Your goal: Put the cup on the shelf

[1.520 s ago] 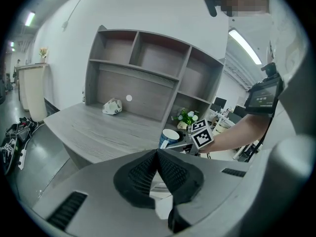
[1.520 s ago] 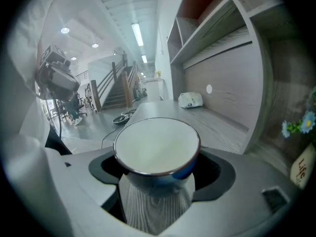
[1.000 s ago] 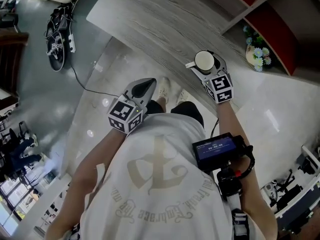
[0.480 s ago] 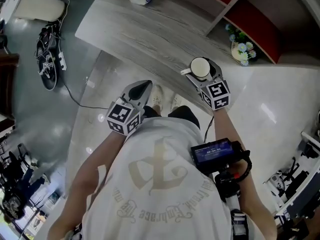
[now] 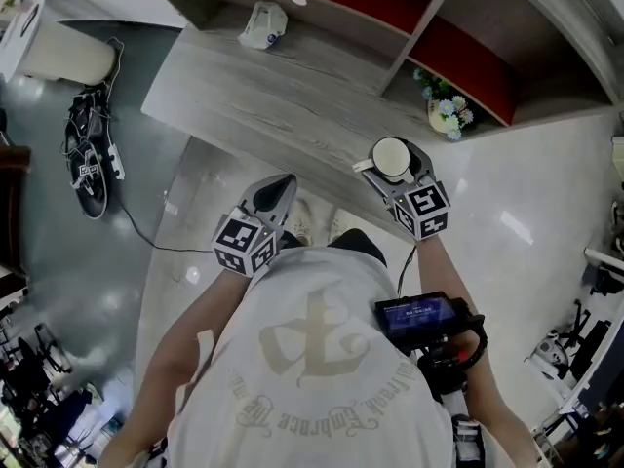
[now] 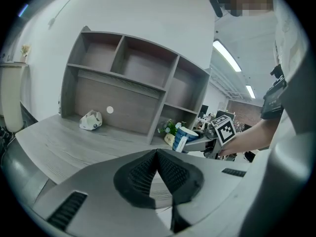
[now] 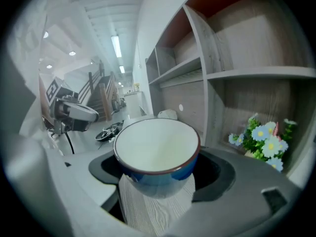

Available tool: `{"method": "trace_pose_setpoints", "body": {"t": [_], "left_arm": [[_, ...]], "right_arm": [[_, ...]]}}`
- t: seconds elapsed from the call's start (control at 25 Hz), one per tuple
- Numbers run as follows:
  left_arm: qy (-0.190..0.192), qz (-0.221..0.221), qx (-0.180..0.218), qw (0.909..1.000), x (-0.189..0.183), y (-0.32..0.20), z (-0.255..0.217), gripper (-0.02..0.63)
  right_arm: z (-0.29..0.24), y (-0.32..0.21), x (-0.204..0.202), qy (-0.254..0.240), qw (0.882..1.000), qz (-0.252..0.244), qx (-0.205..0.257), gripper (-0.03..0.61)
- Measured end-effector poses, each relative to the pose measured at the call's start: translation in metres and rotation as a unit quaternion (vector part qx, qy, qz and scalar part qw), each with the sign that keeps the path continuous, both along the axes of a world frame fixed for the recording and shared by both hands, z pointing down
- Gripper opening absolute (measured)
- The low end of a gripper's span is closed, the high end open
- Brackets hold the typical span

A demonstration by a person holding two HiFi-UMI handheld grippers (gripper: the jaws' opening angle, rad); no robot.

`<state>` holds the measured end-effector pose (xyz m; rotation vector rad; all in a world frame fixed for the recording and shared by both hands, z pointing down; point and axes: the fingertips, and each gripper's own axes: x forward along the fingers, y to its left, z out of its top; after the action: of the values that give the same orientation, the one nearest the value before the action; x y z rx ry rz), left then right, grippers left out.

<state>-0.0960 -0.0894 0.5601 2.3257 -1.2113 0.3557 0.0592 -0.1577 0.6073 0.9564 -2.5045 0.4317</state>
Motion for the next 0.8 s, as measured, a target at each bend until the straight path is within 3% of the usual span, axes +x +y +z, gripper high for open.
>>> {"method": "trace_pose_setpoints", "body": {"t": [0.36, 0.8], "left_arm": [[0.013, 0.025, 0.017, 0.9995, 0.011, -0.01, -0.014, 0.002], [0.026, 0.055, 0.029, 0.9977, 0.028, -0.021, -0.025, 0.002]], "right_arm": [[-0.059, 0.0, 0.02, 0.0, 0.999, 0.031, 0.037, 0.4], [-0.101, -0.017, 0.052, 0.017, 0.997, 0.053, 0.05, 0.4]]}}
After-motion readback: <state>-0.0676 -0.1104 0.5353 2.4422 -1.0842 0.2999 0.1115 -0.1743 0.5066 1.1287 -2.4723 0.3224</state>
